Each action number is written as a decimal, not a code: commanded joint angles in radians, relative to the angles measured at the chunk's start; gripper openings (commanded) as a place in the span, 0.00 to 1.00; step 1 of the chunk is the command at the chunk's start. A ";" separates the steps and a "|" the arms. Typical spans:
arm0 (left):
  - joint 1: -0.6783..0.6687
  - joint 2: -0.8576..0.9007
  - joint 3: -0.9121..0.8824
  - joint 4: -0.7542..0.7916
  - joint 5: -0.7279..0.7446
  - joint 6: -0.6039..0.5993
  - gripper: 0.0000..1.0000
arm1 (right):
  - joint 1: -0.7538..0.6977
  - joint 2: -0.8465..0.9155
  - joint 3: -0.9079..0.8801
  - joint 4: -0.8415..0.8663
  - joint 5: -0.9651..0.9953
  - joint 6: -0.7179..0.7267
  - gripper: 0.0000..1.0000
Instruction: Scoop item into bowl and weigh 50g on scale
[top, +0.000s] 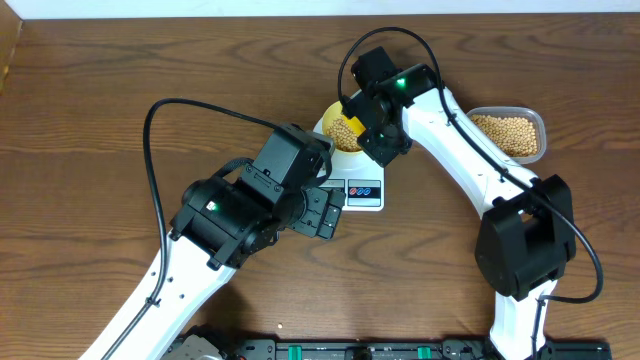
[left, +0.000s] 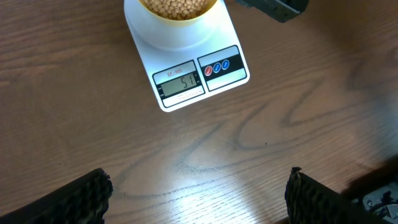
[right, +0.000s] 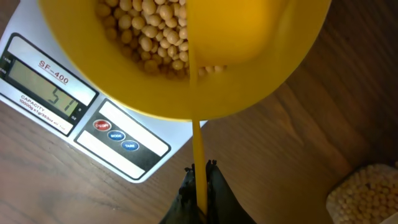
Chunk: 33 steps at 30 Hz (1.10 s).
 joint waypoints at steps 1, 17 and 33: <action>0.004 -0.013 0.032 -0.003 0.001 0.021 0.92 | 0.009 0.004 -0.003 0.003 0.015 0.017 0.01; 0.004 -0.013 0.032 -0.003 0.001 0.021 0.92 | 0.021 0.022 -0.003 -0.009 0.011 0.028 0.01; 0.004 -0.013 0.032 -0.003 0.001 0.021 0.92 | 0.042 0.022 -0.003 -0.017 -0.047 0.042 0.01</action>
